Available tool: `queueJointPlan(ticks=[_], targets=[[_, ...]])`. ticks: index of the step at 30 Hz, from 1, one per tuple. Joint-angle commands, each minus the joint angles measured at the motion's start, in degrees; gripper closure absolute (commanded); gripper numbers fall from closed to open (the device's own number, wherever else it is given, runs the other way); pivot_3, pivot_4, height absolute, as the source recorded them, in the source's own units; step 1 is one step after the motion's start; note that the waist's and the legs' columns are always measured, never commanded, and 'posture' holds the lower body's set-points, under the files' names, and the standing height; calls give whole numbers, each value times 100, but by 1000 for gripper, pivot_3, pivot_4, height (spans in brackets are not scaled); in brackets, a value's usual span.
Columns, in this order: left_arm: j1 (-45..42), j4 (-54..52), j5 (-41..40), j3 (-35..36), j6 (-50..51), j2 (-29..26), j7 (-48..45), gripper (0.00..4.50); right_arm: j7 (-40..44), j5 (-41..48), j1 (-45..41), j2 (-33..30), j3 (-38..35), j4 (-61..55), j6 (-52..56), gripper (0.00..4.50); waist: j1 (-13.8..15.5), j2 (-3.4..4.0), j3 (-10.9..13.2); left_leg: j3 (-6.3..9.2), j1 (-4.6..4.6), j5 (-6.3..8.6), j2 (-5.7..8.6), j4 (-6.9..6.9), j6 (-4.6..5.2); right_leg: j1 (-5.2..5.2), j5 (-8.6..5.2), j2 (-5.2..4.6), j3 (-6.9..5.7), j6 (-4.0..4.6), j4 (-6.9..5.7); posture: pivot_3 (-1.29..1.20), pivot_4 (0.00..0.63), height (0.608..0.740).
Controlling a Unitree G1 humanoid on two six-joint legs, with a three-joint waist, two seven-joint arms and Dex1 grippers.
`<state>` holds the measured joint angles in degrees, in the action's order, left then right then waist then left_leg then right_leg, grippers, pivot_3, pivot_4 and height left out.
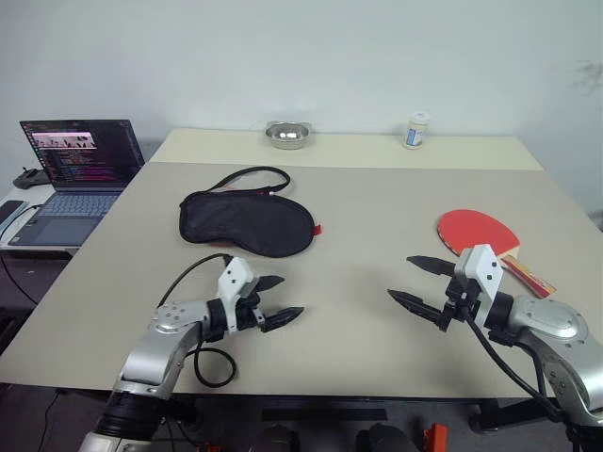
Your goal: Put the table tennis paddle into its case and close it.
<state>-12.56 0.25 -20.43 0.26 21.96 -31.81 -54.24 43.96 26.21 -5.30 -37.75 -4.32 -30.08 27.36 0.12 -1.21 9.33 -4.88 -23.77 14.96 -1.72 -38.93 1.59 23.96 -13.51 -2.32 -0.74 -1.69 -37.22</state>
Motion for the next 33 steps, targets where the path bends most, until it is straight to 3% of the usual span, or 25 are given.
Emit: queueJointPlan(ticks=[1, 11, 17, 20, 25, 27, 33], targets=[[-150, 214, -295, 422, 366, 39, 271, 0, 16, 92, 28, -60, -89, -212, -18, 552, -3, -2, -1, 0, 0, 0, 0, 0, 0, -1, 0, 0, 0, 0, 0, 0, 150, 740], [-929, 975, -632, 1072, 928, 386, 1109, 0, -79, 55, -120, 28, -2, -217, -62, 552, -7, -7, -4, 0, 0, 0, 1, -1, 0, 0, 1, 0, 0, 0, 0, 0, 150, 740], [-956, 649, -408, 757, 831, 312, 1094, 0, -148, 76, -124, 45, -28, -309, -66, 552, -8, -8, -4, -1, -1, 0, 2, 0, -1, 0, 1, 0, 2, 1, 0, 0, 150, 740], [-713, 513, 55, 454, 221, 2, 845, 0, -181, 85, -71, 37, -61, -352, -70, 552, -16, -7, -5, -3, -1, 0, 1, 1, -1, 1, 1, 0, 3, 1, 0, 0, 150, 740], [-507, 897, 1179, -56, -1769, -674, 510, 0, -198, 102, 13, 9, -128, -376, -78, 552, -11, -7, -5, -4, 0, -1, -5, 4, -3, 5, 1, -24, 1, 14, -2, 0, 150, 740], [-693, 1293, 1454, -83, -2431, -716, 628, 0, -198, 107, 36, 6, -155, -375, -80, 552, 7, -10, -6, -4, 0, -1, -2, 4, -3, 5, -1, -32, 0, 18, -2, 0, 150, 740], [-1076, 1507, 1446, -141, -2903, -626, 398, 0, -185, 99, 74, 4, -177, -364, -99, 552, 60, -13, -7, -5, -6, 0, 4, 2, -1, 3, 2, -39, -6, 13, 6, 0, 150, 740]])
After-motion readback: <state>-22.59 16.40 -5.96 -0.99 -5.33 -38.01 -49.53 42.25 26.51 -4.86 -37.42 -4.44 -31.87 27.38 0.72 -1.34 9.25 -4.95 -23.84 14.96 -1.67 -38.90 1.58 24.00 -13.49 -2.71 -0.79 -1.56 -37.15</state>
